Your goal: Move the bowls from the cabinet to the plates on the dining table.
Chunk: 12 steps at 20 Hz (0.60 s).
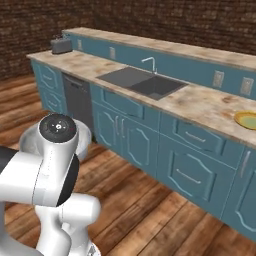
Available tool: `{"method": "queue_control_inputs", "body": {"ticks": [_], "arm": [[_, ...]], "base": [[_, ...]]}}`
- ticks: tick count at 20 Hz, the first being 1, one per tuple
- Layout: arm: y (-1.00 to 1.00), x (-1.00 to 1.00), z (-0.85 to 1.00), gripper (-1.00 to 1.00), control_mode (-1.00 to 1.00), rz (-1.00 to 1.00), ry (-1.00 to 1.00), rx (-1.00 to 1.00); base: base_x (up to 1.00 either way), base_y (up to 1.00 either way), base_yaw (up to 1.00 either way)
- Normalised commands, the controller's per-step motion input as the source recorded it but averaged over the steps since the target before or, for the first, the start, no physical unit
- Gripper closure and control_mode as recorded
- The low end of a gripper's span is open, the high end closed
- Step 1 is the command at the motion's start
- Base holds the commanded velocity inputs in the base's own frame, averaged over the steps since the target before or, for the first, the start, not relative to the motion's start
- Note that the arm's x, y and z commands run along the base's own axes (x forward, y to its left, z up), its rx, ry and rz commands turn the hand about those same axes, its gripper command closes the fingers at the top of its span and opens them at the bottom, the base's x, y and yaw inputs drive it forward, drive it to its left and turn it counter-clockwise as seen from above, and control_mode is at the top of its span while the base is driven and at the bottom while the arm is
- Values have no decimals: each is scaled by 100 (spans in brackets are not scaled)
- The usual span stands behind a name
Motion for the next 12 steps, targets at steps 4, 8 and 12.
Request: {"method": "queue_control_inputs", "body": {"ticks": [4,8,12], "arm": [[0,0,0,100,100,0,0,0],[0,0,0,100,100,0,0,0],[0,0,0,100,100,0,0,0]], "base": [[36,-9,-38],[38,-7,-38],[48,0,-35]]}}
